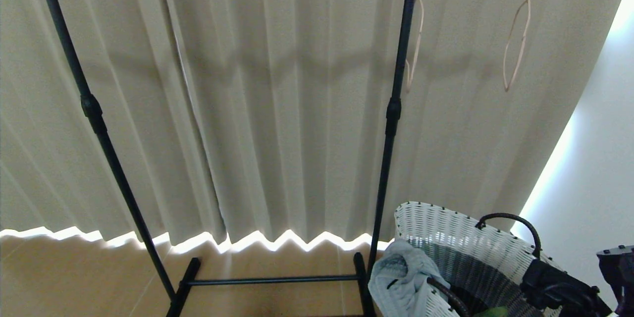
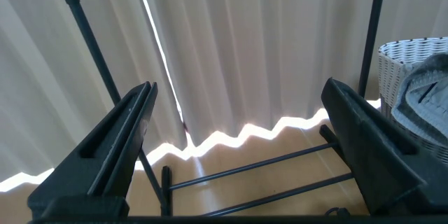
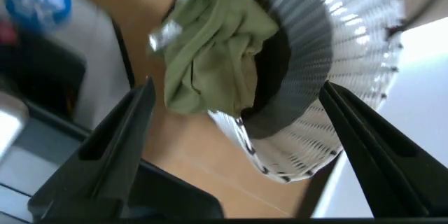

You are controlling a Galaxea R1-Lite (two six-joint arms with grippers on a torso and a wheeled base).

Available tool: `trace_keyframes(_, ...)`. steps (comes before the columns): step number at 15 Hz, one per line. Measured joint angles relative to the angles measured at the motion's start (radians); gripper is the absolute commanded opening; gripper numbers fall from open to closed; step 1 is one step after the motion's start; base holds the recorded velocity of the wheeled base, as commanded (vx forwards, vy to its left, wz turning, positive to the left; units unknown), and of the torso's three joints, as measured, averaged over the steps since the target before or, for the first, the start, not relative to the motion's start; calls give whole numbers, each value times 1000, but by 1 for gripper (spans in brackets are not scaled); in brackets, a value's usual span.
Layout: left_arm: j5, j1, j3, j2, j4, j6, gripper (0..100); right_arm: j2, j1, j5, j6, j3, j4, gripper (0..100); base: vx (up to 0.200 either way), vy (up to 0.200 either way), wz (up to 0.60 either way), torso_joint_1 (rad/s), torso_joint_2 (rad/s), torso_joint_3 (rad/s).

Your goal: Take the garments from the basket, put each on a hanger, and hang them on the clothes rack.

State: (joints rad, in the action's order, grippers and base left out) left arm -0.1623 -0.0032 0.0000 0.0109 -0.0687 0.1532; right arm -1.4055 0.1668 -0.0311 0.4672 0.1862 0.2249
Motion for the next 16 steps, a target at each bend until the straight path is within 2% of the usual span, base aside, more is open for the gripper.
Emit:
trace_keyframes(4, 0, 0, 0, 0, 0, 0, 100, -162, 0, 7, 0, 9, 113, 100, 0, 0, 0, 0, 0, 0)
trace_keyframes(7, 0, 0, 0, 0, 0, 0, 100, -226, 0, 26, 0, 33, 120, 100, 0, 0, 0, 0, 0, 0)
trace_keyframes(9, 0, 0, 0, 0, 0, 0, 100, -256, 0, 83, -1, 44, 120, 100, 0, 0, 0, 0, 0, 0)
trace_keyframes(16, 0, 0, 0, 0, 0, 0, 100, -296, 0, 91, -3, 71, 121, 100, 0, 0, 0, 0, 0, 0)
